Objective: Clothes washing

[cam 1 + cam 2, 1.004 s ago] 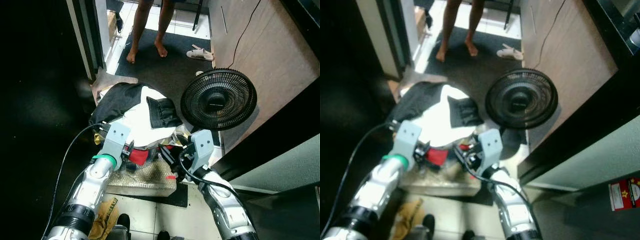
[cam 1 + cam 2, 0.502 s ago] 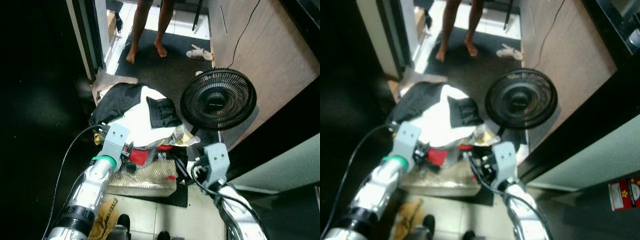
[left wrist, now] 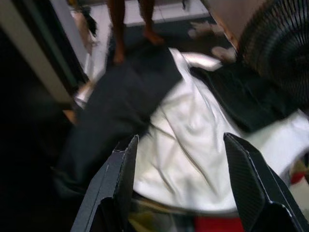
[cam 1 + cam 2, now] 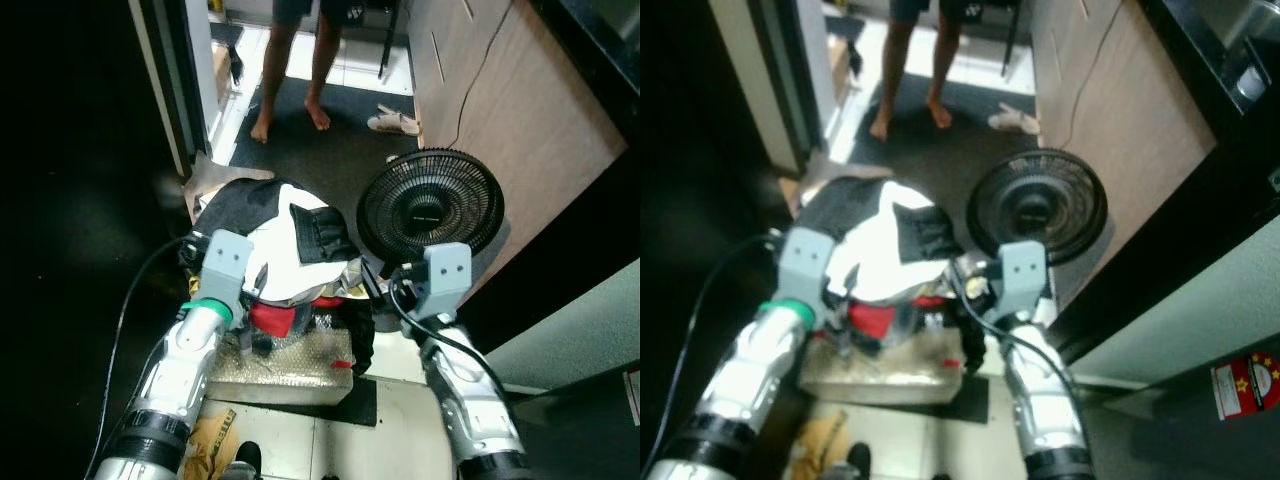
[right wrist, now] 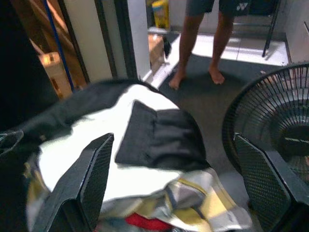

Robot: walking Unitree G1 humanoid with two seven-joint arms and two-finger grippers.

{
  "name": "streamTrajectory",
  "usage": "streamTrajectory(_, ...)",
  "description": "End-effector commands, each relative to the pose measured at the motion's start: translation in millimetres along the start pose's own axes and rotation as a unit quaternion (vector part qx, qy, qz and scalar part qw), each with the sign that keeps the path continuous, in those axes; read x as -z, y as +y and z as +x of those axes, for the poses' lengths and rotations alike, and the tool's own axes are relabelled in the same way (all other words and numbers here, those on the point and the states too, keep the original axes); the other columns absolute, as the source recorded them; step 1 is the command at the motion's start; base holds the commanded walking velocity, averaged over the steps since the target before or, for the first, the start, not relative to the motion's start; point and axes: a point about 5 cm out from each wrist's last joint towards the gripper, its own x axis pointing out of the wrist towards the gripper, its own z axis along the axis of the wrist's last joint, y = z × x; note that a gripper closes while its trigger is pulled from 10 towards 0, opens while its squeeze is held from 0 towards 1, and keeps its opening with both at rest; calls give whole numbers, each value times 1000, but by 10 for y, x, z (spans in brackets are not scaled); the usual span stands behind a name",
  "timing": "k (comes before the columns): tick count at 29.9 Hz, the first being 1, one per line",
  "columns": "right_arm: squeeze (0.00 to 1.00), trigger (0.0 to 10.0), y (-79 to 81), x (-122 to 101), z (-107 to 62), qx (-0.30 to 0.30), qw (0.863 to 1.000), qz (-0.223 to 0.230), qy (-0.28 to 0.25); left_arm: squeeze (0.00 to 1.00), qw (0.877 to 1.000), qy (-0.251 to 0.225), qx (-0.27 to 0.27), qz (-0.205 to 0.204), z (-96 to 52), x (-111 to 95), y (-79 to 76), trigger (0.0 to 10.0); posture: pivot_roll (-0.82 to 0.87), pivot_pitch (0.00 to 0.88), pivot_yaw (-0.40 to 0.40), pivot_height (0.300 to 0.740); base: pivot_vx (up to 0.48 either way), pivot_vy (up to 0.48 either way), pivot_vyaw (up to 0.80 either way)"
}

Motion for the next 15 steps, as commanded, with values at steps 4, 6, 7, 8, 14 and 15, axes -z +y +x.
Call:
streamTrajectory(4, 0, 10000, 139, -16, -18, -10, 1000, 4, -20, 0, 999, -9, -24, -20, -102, -28, 54, 10000, 76, 63, -17, 740, 0, 0, 0)
streamTrajectory(6, 0, 10000, 178, -26, -11, -17, 1000, 1, -25, 0, 999, -13, -26, -21, -114, -43, 65, 10000, 76, 63, -17, 740, 0, 0, 0)
streamTrajectory(7, 0, 10000, 205, -35, 9, -21, 999, 1, -29, 0, 999, -17, -30, -25, -128, -53, 80, 10000, 76, 26, -25, 740, 0, 0, 0)
streamTrajectory(8, 0, 10000, 217, -37, 27, -22, 999, 2, -31, 0, 999, -20, -35, -25, -137, -56, 94, 10000, 75, 22, -26, 740, 0, 0, 0)
streamTrajectory(14, 0, 10000, 202, -29, 58, -24, 999, -1, -29, 0, 999, -19, -45, -22, -151, -41, 104, 10000, 68, 0, -34, 740, 0, 0, 0)
streamTrajectory(15, 0, 10000, 182, -22, 57, -23, 999, -4, -28, 0, 999, -19, -43, -22, -155, -34, 86, 10000, 62, 0, -35, 740, 0, 0, 0)
